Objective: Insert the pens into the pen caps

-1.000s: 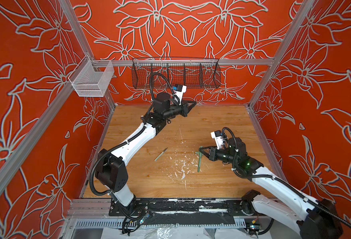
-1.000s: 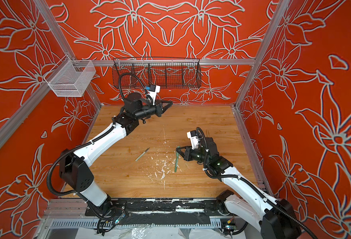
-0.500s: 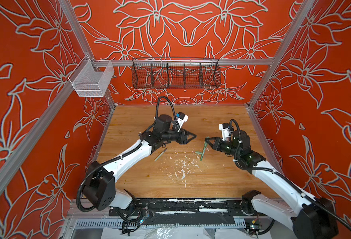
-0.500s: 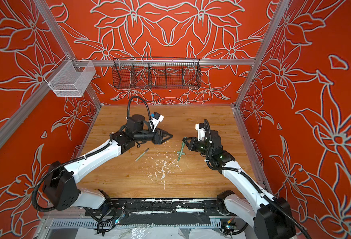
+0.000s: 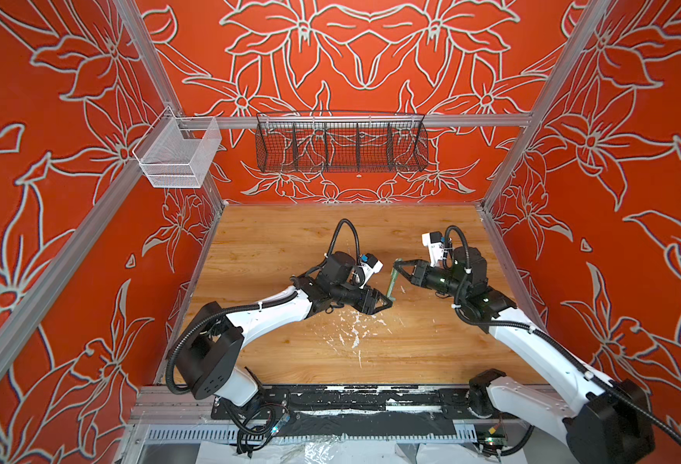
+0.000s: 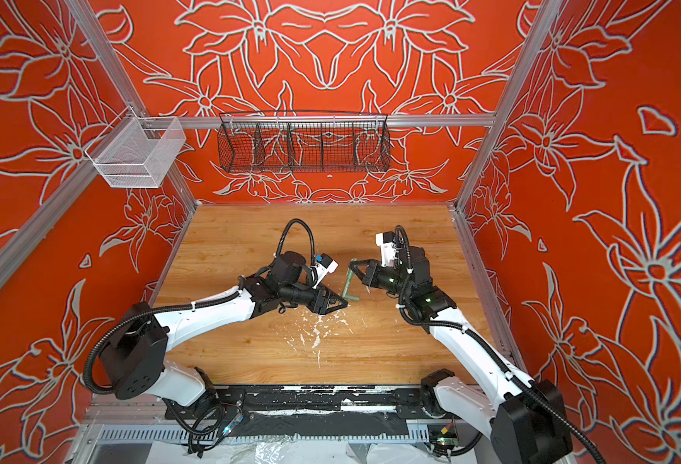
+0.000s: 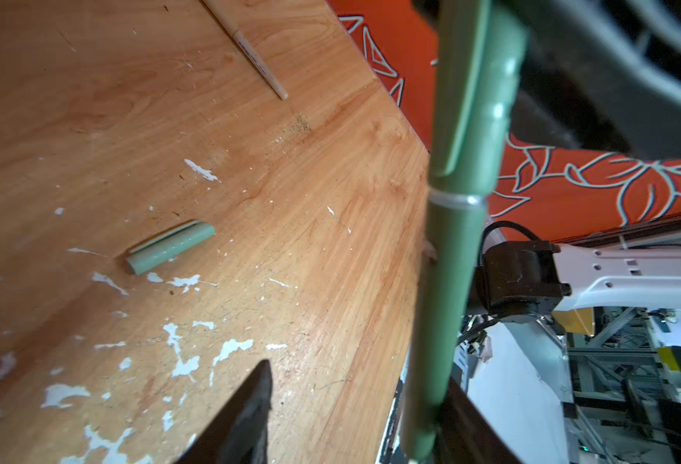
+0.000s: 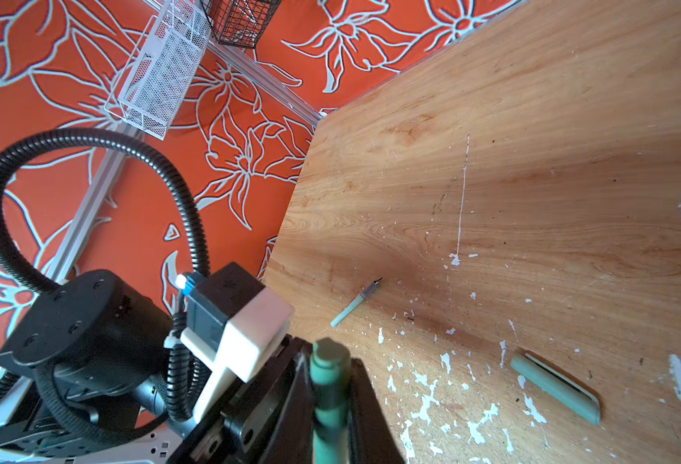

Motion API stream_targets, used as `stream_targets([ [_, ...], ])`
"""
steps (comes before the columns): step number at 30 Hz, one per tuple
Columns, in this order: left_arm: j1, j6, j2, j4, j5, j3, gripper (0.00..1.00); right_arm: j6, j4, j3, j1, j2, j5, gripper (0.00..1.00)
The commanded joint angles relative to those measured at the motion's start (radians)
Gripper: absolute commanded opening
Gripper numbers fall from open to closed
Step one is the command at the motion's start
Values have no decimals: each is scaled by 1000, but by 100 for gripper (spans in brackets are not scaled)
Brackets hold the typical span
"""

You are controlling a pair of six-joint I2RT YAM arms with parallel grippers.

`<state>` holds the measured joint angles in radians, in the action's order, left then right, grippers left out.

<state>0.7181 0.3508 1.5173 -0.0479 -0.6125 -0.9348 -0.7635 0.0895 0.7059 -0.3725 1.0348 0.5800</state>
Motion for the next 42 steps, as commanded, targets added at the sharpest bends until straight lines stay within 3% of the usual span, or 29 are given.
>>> stream_targets([
  [1, 4, 25, 16, -39, -18, -19, 44, -2, -1, -4, 3, -28, 13, 0],
  [7, 4, 39, 25, -23, -13, -34, 14, 10, -4, -14, 3, -35, 10, 0],
  [11, 5, 45, 31, -8, 3, -53, 9, 21, -10, -16, 1, -36, 17, 0],
  [13, 4, 53, 40, 11, 18, -70, 1, 32, -22, -16, 1, -41, 14, 0],
  [24, 0, 79, 77, 53, 137, -140, 0, 123, -108, -16, -6, -61, 87, 0],
  [28, -41, 68, 57, 42, 137, -165, 0, 141, -137, -45, -11, -93, 95, 0],
  [42, -119, 91, 113, -80, 131, -243, 0, 94, -128, -131, -117, -122, -20, 0],
])
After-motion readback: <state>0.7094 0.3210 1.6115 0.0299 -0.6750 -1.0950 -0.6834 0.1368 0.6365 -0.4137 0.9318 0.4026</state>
